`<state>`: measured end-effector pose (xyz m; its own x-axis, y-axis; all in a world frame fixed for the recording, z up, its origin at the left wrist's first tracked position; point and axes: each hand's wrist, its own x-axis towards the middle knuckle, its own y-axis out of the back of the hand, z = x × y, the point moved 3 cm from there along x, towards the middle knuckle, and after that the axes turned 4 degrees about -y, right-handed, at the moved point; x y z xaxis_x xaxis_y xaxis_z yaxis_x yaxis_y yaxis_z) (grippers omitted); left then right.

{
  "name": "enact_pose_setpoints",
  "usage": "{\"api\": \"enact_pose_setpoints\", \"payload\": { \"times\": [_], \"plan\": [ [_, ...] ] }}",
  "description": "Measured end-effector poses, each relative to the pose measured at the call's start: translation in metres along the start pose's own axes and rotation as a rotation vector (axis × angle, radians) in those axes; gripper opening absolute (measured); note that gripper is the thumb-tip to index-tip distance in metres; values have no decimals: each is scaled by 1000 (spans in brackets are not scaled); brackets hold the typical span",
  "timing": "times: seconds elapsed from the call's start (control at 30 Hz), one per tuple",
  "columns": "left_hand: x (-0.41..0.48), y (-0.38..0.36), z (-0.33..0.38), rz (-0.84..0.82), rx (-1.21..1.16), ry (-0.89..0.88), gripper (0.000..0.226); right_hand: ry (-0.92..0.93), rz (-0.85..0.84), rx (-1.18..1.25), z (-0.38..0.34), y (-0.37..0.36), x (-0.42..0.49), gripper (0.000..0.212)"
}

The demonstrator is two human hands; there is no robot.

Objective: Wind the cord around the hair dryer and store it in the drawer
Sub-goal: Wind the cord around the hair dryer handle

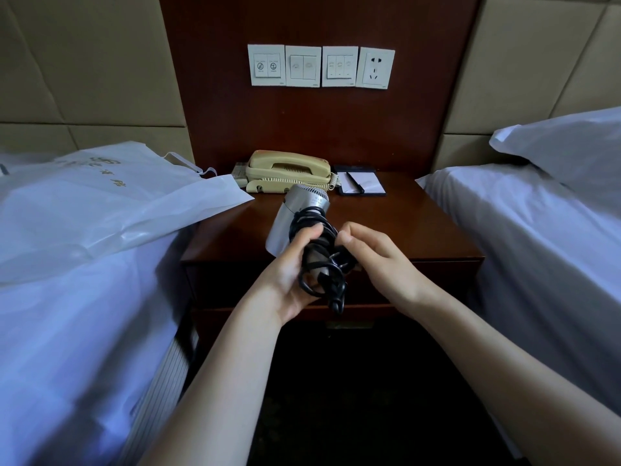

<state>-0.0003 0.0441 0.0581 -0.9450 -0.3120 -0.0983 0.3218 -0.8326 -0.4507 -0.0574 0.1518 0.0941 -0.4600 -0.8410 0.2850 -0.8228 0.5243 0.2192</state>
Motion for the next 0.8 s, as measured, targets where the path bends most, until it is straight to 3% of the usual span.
{"api": "enact_pose_setpoints", "payload": {
  "times": [0.1,0.3,0.43,0.6,0.7,0.8],
  "plan": [
    [-2,4,1,-44,35,-16,47,13,-15,-34,-3,-2,-2,28],
    [-9,2,-1,-137,153,-11,24,132,92,-152,-9,8,1,14],
    [-5,-1,-1,-60,128,-51,9,151,64,-217,-6,8,-1,20],
    [2,0,1,35,32,-98,7,124,-29,-262,-6,0,-6,33],
    [5,0,1,29,53,-75,30,89,-9,-373,0,-4,-5,26],
    [6,3,-1,55,25,-18,49,102,10,-338,3,-3,-2,17]
  ]
}}
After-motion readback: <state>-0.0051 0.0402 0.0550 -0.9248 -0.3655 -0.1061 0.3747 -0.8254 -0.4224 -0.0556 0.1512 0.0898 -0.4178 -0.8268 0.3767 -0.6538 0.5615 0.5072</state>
